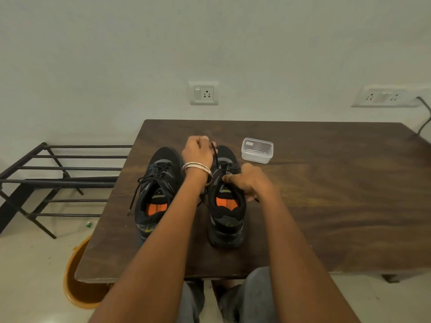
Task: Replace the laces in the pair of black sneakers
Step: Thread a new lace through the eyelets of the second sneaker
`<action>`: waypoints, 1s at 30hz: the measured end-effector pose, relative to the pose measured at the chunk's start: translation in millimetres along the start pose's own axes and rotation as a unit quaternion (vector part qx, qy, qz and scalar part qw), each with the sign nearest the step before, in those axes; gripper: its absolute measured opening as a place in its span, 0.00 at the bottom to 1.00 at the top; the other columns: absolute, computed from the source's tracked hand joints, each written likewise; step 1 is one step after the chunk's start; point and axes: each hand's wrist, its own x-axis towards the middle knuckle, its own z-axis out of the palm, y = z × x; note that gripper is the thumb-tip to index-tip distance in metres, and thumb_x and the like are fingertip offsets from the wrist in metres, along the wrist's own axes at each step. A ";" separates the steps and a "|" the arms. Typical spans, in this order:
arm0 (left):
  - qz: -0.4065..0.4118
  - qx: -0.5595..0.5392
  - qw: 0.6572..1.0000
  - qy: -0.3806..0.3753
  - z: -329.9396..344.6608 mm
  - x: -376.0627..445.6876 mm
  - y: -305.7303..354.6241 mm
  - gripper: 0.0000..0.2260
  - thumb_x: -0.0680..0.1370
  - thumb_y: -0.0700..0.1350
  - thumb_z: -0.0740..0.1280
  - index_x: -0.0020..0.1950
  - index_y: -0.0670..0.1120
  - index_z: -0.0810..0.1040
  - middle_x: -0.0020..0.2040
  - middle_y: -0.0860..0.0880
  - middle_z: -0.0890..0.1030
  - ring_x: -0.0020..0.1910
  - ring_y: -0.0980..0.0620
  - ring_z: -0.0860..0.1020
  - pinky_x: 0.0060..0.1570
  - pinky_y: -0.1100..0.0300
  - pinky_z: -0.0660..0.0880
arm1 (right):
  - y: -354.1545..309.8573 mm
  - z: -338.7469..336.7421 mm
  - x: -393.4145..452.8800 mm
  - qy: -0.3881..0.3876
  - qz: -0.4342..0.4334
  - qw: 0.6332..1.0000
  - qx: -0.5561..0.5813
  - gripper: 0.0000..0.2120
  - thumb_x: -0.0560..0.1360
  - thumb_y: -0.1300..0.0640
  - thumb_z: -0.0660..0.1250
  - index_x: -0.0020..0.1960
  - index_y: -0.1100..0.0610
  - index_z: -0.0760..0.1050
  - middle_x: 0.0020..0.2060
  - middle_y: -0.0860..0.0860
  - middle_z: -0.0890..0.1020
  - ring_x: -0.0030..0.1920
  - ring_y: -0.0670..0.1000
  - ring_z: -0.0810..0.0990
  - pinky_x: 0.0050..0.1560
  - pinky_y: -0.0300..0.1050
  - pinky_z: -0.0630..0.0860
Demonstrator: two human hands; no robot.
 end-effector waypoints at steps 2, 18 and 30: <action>-0.010 -0.197 0.980 -0.006 -6.5 -2.5 18.4 0.06 0.83 0.42 0.57 0.48 0.45 0.72 0.40 0.46 0.82 0.35 0.49 0.81 0.44 0.52 0.81 | 4.1 0.1 -1.4 -0.004 -0.005 1.000 -0.014 0.23 0.76 0.44 0.68 0.60 0.61 0.76 0.55 0.58 0.82 0.51 0.56 0.82 0.52 0.51 0.80; 0.035 0.385 0.908 -0.164 -22.5 9.0 -21.9 0.08 0.79 0.43 0.65 0.46 0.41 0.82 0.45 0.44 0.83 0.45 0.46 0.80 0.46 0.56 0.77 | 16.2 10.4 1.2 -0.017 -0.021 1.000 0.015 0.20 0.72 0.37 0.65 0.54 0.52 0.79 0.53 0.51 0.83 0.55 0.55 0.80 0.62 0.54 0.75; -0.078 -0.371 0.923 -0.060 -20.6 3.7 17.7 0.10 0.83 0.39 0.57 0.44 0.44 0.73 0.32 0.48 0.74 0.24 0.56 0.71 0.34 0.58 0.72 | 26.4 19.2 13.7 -0.063 -0.009 0.989 0.137 0.30 0.72 0.44 0.70 0.68 0.55 0.67 0.60 0.53 0.80 0.58 0.55 0.79 0.63 0.52 0.74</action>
